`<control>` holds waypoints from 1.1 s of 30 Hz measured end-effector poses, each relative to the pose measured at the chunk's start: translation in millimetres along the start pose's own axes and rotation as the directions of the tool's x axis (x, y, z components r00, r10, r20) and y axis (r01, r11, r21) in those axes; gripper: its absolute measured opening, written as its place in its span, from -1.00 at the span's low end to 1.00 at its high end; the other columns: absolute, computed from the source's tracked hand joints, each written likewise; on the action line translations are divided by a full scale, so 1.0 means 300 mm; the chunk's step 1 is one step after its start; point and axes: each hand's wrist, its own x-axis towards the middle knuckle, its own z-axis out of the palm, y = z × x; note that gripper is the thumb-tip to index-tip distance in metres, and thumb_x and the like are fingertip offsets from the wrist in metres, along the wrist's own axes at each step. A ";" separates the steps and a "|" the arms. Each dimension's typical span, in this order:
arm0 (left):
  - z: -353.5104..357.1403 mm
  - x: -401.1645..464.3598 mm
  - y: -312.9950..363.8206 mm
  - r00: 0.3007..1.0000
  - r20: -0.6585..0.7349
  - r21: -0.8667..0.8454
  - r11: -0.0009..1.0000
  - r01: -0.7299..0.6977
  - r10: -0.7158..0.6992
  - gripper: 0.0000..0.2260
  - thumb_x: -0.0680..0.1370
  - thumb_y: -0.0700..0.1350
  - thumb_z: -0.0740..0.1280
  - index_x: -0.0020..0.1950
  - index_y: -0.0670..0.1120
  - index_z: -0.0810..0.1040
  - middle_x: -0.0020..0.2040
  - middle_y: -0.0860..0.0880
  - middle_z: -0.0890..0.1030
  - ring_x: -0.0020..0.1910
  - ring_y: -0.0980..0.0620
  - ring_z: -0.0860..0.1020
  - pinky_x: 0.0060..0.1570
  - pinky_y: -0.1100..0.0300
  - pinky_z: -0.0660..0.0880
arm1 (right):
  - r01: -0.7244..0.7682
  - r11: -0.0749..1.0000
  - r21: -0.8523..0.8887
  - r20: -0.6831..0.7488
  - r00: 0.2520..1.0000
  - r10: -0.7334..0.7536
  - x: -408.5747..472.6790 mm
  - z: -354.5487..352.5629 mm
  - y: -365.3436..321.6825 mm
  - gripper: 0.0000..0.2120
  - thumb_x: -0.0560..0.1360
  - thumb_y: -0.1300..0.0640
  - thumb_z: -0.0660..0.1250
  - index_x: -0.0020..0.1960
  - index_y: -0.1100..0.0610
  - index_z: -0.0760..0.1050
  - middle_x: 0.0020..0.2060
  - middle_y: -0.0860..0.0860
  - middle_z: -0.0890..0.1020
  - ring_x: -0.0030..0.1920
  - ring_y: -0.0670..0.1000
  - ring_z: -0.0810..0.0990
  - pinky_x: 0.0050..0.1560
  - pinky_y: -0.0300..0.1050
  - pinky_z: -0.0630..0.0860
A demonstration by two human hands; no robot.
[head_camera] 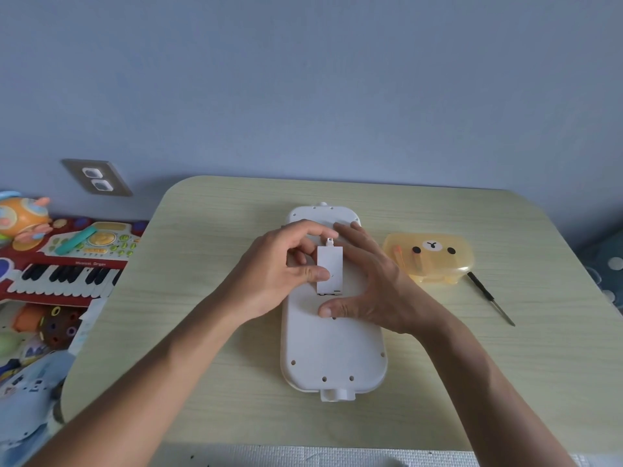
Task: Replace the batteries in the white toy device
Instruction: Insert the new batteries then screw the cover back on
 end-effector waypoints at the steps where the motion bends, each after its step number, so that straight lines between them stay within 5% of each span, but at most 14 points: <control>1: 0.001 0.000 0.001 1.000 0.000 0.004 1.000 -0.003 0.003 -0.58 0.41 -0.18 0.56 0.18 0.18 0.59 -0.16 0.01 0.65 -0.20 0.04 0.52 -0.13 0.32 0.44 | 0.002 1.000 -0.001 0.001 1.000 -0.002 0.000 0.000 0.001 -0.07 0.24 -0.23 0.60 0.53 -0.26 0.27 0.63 -0.15 0.07 0.62 -0.19 -0.17 0.55 -0.11 -0.04; 25: -0.015 0.006 0.013 1.000 -0.003 0.171 0.985 0.000 0.000 -0.57 0.45 -0.10 0.53 0.30 0.15 0.60 -0.25 0.13 0.64 -0.31 0.25 0.54 -0.11 0.33 0.46 | 0.022 0.999 0.031 -0.022 1.000 -0.022 0.000 0.003 -0.005 -0.06 0.17 -0.27 0.56 0.38 -0.47 0.07 0.59 -0.19 0.09 0.61 -0.22 -0.13 0.49 -0.28 -0.06; 33: -0.011 -0.008 0.013 0.999 0.006 0.257 0.966 -0.032 0.031 -0.56 0.47 -0.06 0.52 0.32 0.18 0.58 -0.15 0.13 0.60 -0.16 0.26 0.52 -0.10 0.46 0.38 | 0.008 1.000 0.028 -0.010 1.000 -0.007 -0.003 0.003 -0.018 -0.08 0.16 -0.30 0.53 0.38 -0.47 0.09 0.60 -0.18 0.09 0.61 -0.22 -0.13 0.42 -0.41 -0.08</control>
